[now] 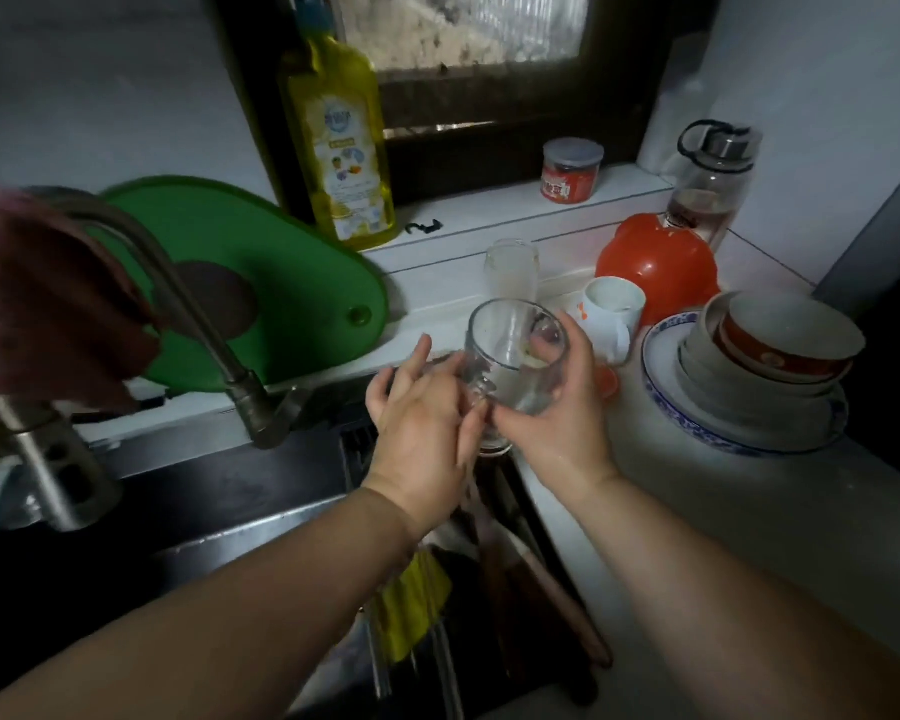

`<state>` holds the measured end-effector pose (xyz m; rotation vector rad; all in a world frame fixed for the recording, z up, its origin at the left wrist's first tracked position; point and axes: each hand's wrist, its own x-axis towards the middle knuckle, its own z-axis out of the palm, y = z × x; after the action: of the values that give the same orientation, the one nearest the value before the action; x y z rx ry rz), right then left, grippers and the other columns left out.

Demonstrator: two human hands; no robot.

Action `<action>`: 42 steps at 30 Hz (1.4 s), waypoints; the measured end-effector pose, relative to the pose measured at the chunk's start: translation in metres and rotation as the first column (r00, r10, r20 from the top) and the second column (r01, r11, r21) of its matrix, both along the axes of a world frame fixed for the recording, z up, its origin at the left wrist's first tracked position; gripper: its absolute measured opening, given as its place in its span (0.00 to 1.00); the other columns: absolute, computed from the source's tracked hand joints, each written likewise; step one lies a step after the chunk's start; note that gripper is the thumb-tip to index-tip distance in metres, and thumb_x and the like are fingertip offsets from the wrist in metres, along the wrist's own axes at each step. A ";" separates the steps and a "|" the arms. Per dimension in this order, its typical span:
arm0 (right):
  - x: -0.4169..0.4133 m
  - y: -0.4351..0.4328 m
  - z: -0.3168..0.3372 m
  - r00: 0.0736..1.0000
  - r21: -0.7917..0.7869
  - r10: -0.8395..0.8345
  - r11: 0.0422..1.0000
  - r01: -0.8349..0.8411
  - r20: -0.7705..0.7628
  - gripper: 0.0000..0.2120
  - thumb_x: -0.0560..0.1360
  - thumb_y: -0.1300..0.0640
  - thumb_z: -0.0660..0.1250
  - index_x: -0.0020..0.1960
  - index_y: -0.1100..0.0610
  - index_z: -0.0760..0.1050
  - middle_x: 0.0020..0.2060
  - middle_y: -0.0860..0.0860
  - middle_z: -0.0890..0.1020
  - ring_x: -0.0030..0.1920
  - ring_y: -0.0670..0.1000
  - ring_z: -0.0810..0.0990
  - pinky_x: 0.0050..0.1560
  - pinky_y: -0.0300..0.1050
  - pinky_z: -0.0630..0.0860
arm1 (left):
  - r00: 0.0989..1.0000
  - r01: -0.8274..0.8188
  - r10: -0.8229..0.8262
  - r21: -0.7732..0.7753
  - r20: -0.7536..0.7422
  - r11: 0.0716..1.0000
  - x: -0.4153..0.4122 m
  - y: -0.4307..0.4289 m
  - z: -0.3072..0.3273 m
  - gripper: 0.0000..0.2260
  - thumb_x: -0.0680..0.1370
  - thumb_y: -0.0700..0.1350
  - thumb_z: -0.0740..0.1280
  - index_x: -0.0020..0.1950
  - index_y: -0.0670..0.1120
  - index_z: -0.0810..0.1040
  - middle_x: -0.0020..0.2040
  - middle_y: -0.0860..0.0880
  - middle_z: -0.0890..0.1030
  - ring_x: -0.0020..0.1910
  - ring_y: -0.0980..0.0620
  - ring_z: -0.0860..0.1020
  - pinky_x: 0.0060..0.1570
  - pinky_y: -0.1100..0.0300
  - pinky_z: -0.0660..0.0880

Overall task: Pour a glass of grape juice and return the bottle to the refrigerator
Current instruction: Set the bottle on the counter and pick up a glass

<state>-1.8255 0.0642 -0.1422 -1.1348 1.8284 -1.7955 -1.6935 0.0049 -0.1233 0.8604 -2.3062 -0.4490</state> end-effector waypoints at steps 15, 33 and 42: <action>0.276 0.030 0.004 0.949 0.138 0.272 0.958 -0.251 -0.161 0.49 0.51 0.45 0.81 0.68 0.40 0.63 0.56 0.44 0.77 0.56 0.43 0.79 0.57 0.47 0.78 | 0.966 -0.127 0.149 -0.113 0.210 0.985 0.316 0.057 0.002 0.11 0.76 0.53 0.58 0.49 0.51 0.77 0.62 0.50 0.80 0.72 0.40 0.66 0.66 0.51 0.53; 0.644 0.059 -0.041 0.950 0.233 0.197 0.962 -0.140 -0.242 0.47 0.53 0.52 0.84 0.67 0.50 0.66 0.60 0.52 0.80 0.60 0.57 0.75 0.65 0.66 0.66 | 0.778 -0.399 0.487 -0.287 0.396 0.871 0.663 0.095 -0.037 0.12 0.73 0.50 0.59 0.40 0.49 0.81 0.50 0.52 0.84 0.62 0.41 0.77 0.59 0.47 0.60; 0.687 0.040 -0.049 0.955 0.254 0.153 0.963 -0.087 -0.254 0.48 0.52 0.52 0.84 0.67 0.55 0.67 0.61 0.55 0.78 0.61 0.59 0.75 0.68 0.66 0.63 | 0.693 -0.454 0.590 -0.386 0.413 0.803 0.697 0.075 -0.050 0.06 0.66 0.44 0.76 0.40 0.47 0.81 0.50 0.49 0.84 0.62 0.40 0.77 0.61 0.45 0.57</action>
<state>-1.1390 0.1046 -0.1908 -1.4159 2.0124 -1.3596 -0.9966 0.0798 -0.1730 1.5963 -2.3341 0.3856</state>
